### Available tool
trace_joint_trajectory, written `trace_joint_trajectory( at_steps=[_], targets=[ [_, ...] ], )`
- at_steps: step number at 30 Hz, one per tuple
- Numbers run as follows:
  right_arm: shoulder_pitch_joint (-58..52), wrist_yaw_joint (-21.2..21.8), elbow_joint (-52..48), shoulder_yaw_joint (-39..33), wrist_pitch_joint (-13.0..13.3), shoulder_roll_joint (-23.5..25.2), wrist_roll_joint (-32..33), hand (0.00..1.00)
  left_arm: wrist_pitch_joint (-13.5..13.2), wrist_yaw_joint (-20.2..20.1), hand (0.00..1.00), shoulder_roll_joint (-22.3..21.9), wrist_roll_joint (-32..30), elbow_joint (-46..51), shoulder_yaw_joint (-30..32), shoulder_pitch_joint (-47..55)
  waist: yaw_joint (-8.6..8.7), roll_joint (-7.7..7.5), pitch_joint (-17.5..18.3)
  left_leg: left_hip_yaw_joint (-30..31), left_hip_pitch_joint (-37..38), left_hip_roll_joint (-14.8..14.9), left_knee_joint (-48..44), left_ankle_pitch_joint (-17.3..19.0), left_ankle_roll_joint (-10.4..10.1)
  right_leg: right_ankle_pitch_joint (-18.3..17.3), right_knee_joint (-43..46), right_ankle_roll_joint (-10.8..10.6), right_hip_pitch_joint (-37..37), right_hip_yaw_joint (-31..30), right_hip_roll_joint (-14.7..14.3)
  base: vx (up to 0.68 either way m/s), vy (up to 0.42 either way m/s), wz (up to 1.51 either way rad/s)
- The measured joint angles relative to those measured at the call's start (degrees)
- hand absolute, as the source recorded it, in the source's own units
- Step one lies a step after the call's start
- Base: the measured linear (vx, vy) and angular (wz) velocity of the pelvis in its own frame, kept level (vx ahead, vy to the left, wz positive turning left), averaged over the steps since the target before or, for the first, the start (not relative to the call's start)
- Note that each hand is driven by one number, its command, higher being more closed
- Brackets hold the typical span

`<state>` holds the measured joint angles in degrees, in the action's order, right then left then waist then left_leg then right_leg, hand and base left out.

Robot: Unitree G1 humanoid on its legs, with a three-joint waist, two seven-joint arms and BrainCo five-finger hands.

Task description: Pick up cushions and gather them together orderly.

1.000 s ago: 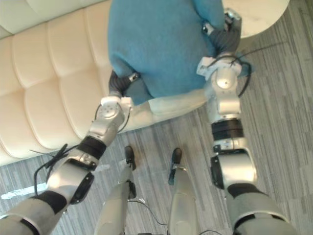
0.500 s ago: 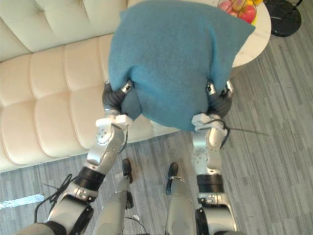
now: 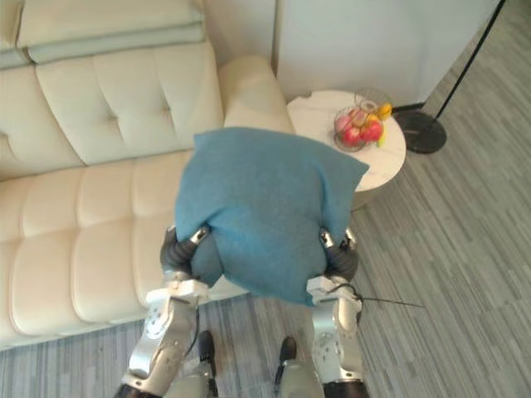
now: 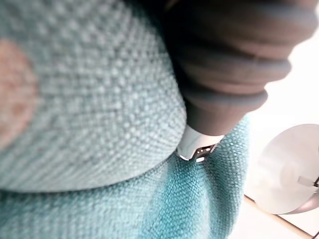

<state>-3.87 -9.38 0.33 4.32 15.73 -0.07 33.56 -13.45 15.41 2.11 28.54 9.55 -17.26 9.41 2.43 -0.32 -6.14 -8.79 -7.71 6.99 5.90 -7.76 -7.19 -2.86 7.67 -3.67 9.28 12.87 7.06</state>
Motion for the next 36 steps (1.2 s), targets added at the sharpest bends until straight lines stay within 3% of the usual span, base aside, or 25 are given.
trace_joint_trajectory(
  at_steps=[4, 8, 9, 10, 12, 13, 16, 17, 18, 20, 22, 23, 24, 25, 26, 27, 29, 30, 32, 33, 34, 35, 36],
  targets=[
    [0.1, 0.2, 0.0, 0.6, 0.0, -0.4, -2.2, 1.0, -0.3, -0.7, 1.0, 0.7, 1.3, 0.3, 0.1, 2.2, -1.14, 0.25, 0.6, 2.3, -2.0, 0.1, -5.8, 2.7, 0.1, 0.0, -0.1, 0.0, -2.2, 1.7, 0.1, 0.01, 0.016, 0.27],
    [0.7, 0.1, 0.1, 0.8, 0.0, -2.2, -2.7, 1.0, -0.2, -1.4, 1.0, 0.6, 2.0, 0.3, 0.2, 2.6, -1.87, 1.58, 0.9, 6.0, -7.6, 0.6, -13.8, 6.3, 0.8, -0.5, -0.3, 0.2, -4.6, 7.3, 0.3, -0.08, 0.024, 0.64],
    [0.7, 0.1, 0.1, 0.7, -0.1, -2.5, -2.8, 1.0, -0.1, -1.7, 1.0, 0.7, 2.2, 0.2, 0.2, 2.6, -2.06, 1.6, 0.9, 4.7, -7.7, 1.3, -13.8, 7.6, 1.0, -0.4, -0.7, 0.2, -5.3, 8.6, 0.5, -0.12, 0.038, 0.91],
    [0.9, 0.1, 0.0, 0.3, -0.1, -2.5, -3.8, 1.0, -0.1, -2.2, 1.0, 0.6, 2.7, 0.2, 0.2, 2.6, -1.91, 1.62, 1.0, -0.6, -8.2, 2.7, -14.3, 8.9, 2.7, -0.1, -1.7, 0.0, -6.4, 11.1, 1.3, -0.07, 0.075, 0.94],
    [1.6, 0.1, 0.0, -0.1, -0.5, -2.9, -4.3, 1.0, 0.0, -2.7, 1.0, 0.5, 3.3, 0.2, 0.2, 2.6, -1.85, 1.76, 1.2, -7.3, -8.5, 4.2, -14.0, 8.7, 3.4, -0.2, -3.3, -0.5, -7.2, 13.3, 2.8, -0.05, 0.127, 0.86],
    [2.2, 0.1, 0.0, -0.4, -1.0, -2.9, -4.4, 1.0, 0.0, -3.2, 1.0, 0.5, 3.9, 0.2, 0.3, 2.7, -1.89, 3.03, 2.2, -8.7, -9.1, 3.6, -11.9, 5.6, 2.3, 0.1, -4.3, -2.2, -7.0, 13.8, 3.0, 0.0, 0.131, 0.51],
    [2.8, 0.1, 0.0, -0.9, -1.5, -2.3, -4.9, 1.0, 0.0, -3.3, 1.0, 0.7, 4.3, 0.2, 0.3, 2.7, -2.17, 3.14, 2.6, -9.8, -9.3, 1.6, -9.7, 2.8, 3.2, 0.8, -5.6, -3.4, -6.7, 13.8, 4.4, 0.06, 0.133, 0.33],
    [2.8, 0.1, 0.0, -1.0, -1.9, -1.9, -5.3, 1.0, 0.0, -3.3, 1.0, 1.1, 4.3, 0.2, 0.3, 2.9, -2.45, 2.95, 2.6, -10.3, -9.4, 0.8, -10.2, 2.8, 3.9, 0.5, -5.0, -4.0, -6.4, 13.6, 5.5, 0.11, 0.191, 0.14],
    [2.7, 0.1, 0.0, -1.0, -2.5, -1.3, -6.5, 1.0, 0.1, -3.4, 1.0, 2.2, 4.3, 0.2, 0.3, 3.4, -2.46, 2.28, 2.4, -11.1, -10.0, -0.5, -13.1, 5.0, 5.3, -0.9, -2.0, -4.8, -5.5, 13.1, 8.0, 0.16, 0.199, 0.01],
    [2.3, 0.1, 0.1, -1.0, -2.9, -0.7, -6.5, 1.0, 0.3, -3.9, 1.0, 3.2, 4.3, 0.1, 0.3, 3.9, -2.46, 1.02, 1.6, -12.5, -10.3, -1.7, -18.2, 9.4, 6.0, -2.7, 3.2, -4.2, -4.8, 11.9, 11.3, 0.17, 0.165, -0.12],
    [2.1, 0.1, 0.9, -0.9, -3.3, -0.8, -6.5, 1.0, 0.4, -4.4, 1.0, 3.7, 4.3, -0.4, 0.4, 4.4, -2.57, 1.05, 1.6, -13.0, -10.2, -1.6, -21.4, 12.8, 7.2, -2.5, 16.6, 1.9, 1.3, 7.4, 13.8, 0.2, 0.202, -0.24],
    [1.9, 0.0, 0.9, -0.9, -3.5, -0.7, -6.5, 1.0, 0.4, -4.5, 1.0, 4.3, 4.2, -0.5, 0.4, 4.6, -2.02, 0.64, 1.2, -12.9, -9.0, -2.2, -21.6, 13.9, 8.2, 1.1, 25.7, 6.0, 6.1, 2.5, 14.2, 0.22, 0.263, 0.01],
    [1.8, 0.0, 0.9, -0.9, -3.5, -0.4, -6.5, 1.0, 0.5, -4.5, 1.0, 5.1, 4.2, -0.5, 0.3, 4.6, -1.31, 0.01, 0.5, -12.0, -8.0, -2.3, -21.7, 14.6, 8.8, 2.6, 30.7, 5.2, 8.8, -1.5, 13.9, 0.3, 0.248, 0.25],
    [1.4, 0.1, 0.7, -0.9, -3.5, -0.1, -6.5, 1.0, 0.5, -4.5, 1.0, 5.6, 4.2, -0.5, 0.3, 4.6, -0.25, 0.05, 0.0, -10.7, -7.7, -2.1, -22.1, 15.5, 9.1, -0.4, 33.4, 2.1, 9.8, -4.3, 11.8, 0.27, 0.099, 0.45],
    [1.1, 0.1, 0.7, -0.9, -3.5, 0.0, -6.5, 1.0, 0.5, -4.5, 1.0, 5.8, 4.2, -0.7, 0.3, 4.6, 0.33, -0.57, 0.0, -9.8, -6.8, -2.1, -21.9, 16.2, 9.5, -4.8, 34.3, -0.4, 11.1, -6.7, 7.8, 0.27, 0.058, 0.39],
    [1.1, 0.2, 0.7, -0.9, -3.5, 0.0, -6.5, 1.0, 0.5, -4.5, 1.0, 5.8, 4.2, -0.9, 0.2, 4.5, 0.26, -0.88, 0.0, -9.6, -5.5, -2.5, -20.9, 16.5, 9.7, -7.2, 32.3, -0.7, 11.8, -7.1, 4.9, 0.28, 0.053, 0.23],
    [1.3, 0.7, 0.7, -0.9, -3.3, -0.1, -6.4, 1.0, 0.5, -4.5, 1.0, 5.9, 4.2, -1.4, 0.2, 4.3, 0.17, -0.81, 0.0, -9.5, -2.5, -3.9, -17.3, 16.5, 9.5, -8.6, 25.0, -0.6, 12.9, -6.3, 1.0, 0.3, 0.059, 0.21],
    [0.9, 0.8, 0.4, -1.0, -2.8, -0.6, -6.3, 1.0, 0.5, -4.6, 1.0, 6.0, 4.1, -1.4, -0.1, 3.7, 0.87, -0.77, 0.1, -8.8, -0.7, -5.8, -15.5, 15.8, 9.0, -7.0, 14.6, -0.2, 12.7, -6.4, -2.0, 0.31, 0.051, 0.51],
    [-0.1, 0.8, 0.1, -1.6, -2.4, -1.0, -6.0, 1.0, 0.9, -4.9, 1.0, 5.9, 3.9, -1.6, -0.9, 2.7, 1.3, -0.87, 0.2, -6.3, -0.1, -7.9, -15.9, 16.6, 8.9, -4.3, 10.7, 1.4, 12.7, -8.7, -2.9, 0.33, 0.008, 0.93],
    [-2.0, 0.8, -1.5, -2.9, -2.5, -1.5, -5.9, 1.0, 1.5, -5.7, 1.0, 5.4, 3.7, -1.6, -1.8, 1.7, 1.59, -0.63, 0.1, -4.0, -0.1, -9.2, -17.9, 18.1, 8.6, -0.6, 10.1, 3.3, 12.0, -10.0, -2.9, 0.45, -0.067, 1.28],
    [-3.4, 0.8, -3.1, -3.8, -2.7, -2.3, -5.9, 1.0, 2.0, -5.9, 1.0, 4.0, 3.6, -1.7, -2.5, 1.4, 1.58, 1.34, -0.9, -2.5, -0.5, -7.9, -21.5, 19.9, 7.6, -0.9, 10.5, 3.3, 9.6, -7.1, -2.7, 0.52, -0.075, 1.26],
    [-5.3, 0.7, -5.5, -3.9, -3.2, -2.4, -5.9, 1.0, 2.1, -6.2, 1.0, 3.4, 3.6, -1.6, -2.9, 1.9, 0.88, 2.2, -1.3, -2.9, -1.2, -6.4, -26.8, 20.7, 6.4, -1.6, 10.6, 4.1, 7.2, -4.6, -2.7, 0.5, -0.104, 0.89],
    [-7.1, 0.7, -8.3, -3.9, -3.5, -2.2, -6.0, 1.0, 2.3, -6.8, 1.0, 3.2, 3.7, -1.6, -2.9, 2.3, 0.52, 2.34, -1.3, -3.7, -2.5, -4.9, -33.6, 20.7, 6.4, -2.3, 10.2, 4.6, 4.4, -3.2, -2.9, 0.39, -0.088, 0.63]
  ],
)
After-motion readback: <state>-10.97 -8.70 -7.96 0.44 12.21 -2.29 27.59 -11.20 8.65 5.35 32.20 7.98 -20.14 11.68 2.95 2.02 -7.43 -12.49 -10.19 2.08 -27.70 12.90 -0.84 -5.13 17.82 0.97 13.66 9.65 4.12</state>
